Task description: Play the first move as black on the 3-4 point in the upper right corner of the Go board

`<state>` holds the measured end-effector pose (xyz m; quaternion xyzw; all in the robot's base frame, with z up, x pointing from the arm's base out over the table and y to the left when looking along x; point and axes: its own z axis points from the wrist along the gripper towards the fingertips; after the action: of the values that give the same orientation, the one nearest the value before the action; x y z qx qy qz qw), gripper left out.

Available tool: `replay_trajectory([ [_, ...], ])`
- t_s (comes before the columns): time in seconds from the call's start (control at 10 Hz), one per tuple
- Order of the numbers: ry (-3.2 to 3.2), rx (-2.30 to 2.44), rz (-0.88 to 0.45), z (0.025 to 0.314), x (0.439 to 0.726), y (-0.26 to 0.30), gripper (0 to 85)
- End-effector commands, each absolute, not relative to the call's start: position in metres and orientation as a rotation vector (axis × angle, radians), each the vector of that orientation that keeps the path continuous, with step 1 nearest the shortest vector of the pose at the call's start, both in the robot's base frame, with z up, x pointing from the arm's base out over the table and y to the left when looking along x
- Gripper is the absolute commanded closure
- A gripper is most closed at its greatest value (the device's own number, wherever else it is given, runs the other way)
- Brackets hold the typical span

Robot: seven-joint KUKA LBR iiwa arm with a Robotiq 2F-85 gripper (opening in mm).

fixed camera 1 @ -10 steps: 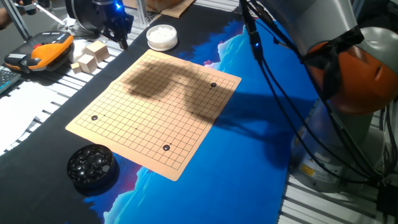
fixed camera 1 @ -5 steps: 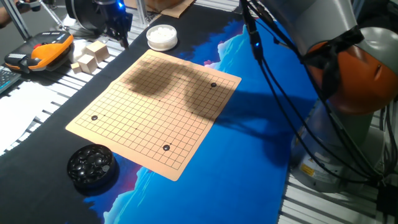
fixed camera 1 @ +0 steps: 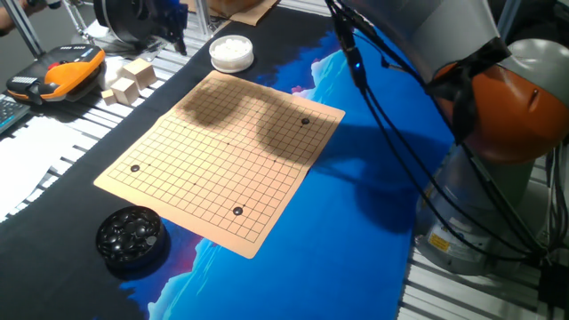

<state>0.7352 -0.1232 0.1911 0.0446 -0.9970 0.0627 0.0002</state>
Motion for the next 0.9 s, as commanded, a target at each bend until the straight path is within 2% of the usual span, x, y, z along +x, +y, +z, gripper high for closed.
replay_trajectory([
  [0.0, -3.134, 0.143, 0.208, 0.189, 0.734, -0.125, 85.0],
  [0.5, -3.161, 0.148, 0.271, 0.168, 0.726, -0.121, 85.0],
  [0.8, -3.174, 0.134, 0.352, 0.156, 0.715, -0.118, 85.0],
])
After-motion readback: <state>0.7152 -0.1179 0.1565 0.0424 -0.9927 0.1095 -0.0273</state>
